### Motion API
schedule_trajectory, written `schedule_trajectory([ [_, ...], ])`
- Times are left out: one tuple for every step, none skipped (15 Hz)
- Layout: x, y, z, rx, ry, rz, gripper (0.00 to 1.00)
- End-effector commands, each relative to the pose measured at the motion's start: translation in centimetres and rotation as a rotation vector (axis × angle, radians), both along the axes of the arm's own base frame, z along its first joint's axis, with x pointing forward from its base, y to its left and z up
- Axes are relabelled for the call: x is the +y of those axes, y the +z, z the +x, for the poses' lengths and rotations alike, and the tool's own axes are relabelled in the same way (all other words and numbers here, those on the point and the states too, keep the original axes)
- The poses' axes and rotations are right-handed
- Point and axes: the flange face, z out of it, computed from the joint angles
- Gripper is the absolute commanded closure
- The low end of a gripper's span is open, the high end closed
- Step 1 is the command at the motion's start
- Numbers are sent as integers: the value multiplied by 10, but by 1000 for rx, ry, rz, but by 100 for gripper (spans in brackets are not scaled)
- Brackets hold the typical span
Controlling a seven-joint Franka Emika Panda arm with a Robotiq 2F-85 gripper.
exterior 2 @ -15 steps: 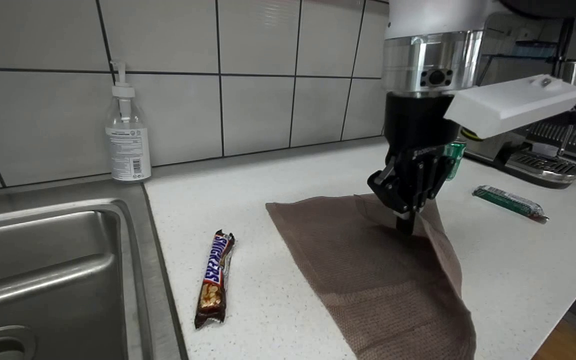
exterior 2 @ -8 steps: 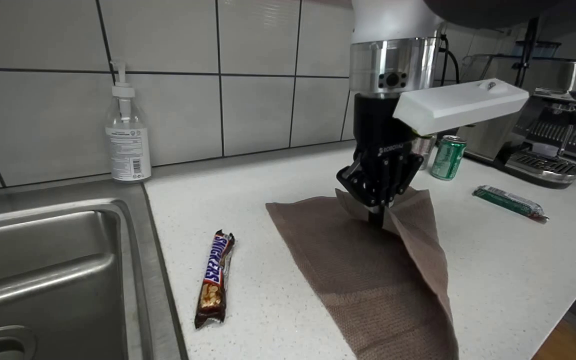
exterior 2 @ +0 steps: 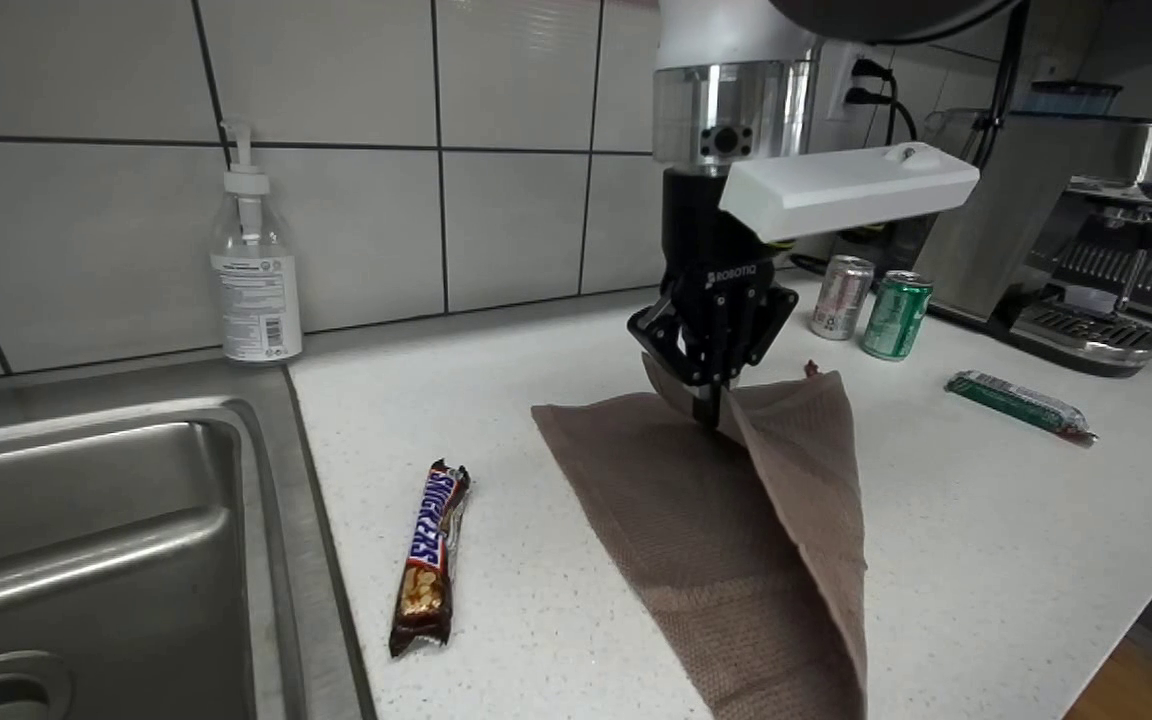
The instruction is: Fold the towel
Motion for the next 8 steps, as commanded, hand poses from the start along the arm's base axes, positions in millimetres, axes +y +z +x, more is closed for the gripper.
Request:
schedule_trajectory([
  [8, 5, 15, 9, -4, -9, 99],
  [10, 6, 17, 7, -3, -7, 99],
  [11, 6, 19, 5, 0, -7, 99],
  [11, 5, 22, 4, 1, -12, 99],
  [11, 4, 23, 3, 1, -13, 99],
  [12, 4, 25, 3, 1, -14, 99],
  [12, 4, 27, 4, -1, -13, 99],
  [12, 3, 29, 4, -1, -12, 99],
])
